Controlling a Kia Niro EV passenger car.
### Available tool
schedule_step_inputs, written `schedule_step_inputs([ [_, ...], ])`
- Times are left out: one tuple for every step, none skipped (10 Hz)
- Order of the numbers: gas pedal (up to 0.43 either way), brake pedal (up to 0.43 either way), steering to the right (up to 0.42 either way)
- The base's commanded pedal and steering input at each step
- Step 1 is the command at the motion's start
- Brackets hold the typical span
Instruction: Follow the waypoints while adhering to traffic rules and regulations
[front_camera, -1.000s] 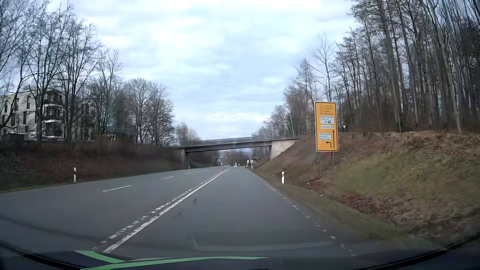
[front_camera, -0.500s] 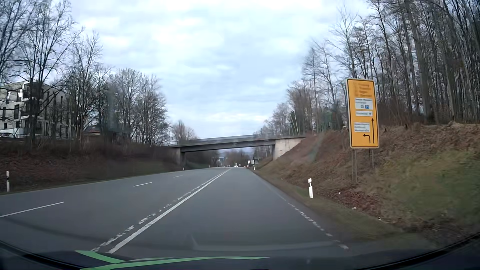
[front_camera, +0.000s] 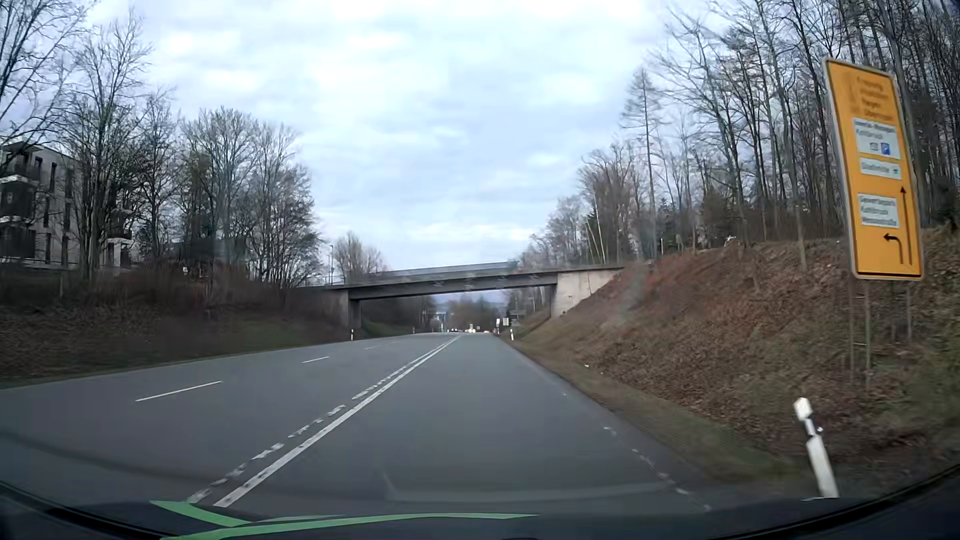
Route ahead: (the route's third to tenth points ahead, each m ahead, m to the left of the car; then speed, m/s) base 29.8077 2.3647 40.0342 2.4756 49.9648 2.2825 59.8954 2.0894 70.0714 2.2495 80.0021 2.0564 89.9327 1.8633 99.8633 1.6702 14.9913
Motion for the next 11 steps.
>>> schedule_step_inputs([
  [0.110, 0.000, 0.000],
  [0.110, 0.000, 0.001],
  [0.098, 0.000, 0.001],
  [0.098, 0.000, 0.000],
  [0.098, 0.000, 0.000],
  [0.087, 0.000, 0.000],
  [0.087, 0.000, 0.000],
  [0.087, 0.000, 0.000],
  [0.079, 0.000, 0.000],
  [0.079, 0.000, 0.001],
  [0.079, 0.000, 0.001],
])
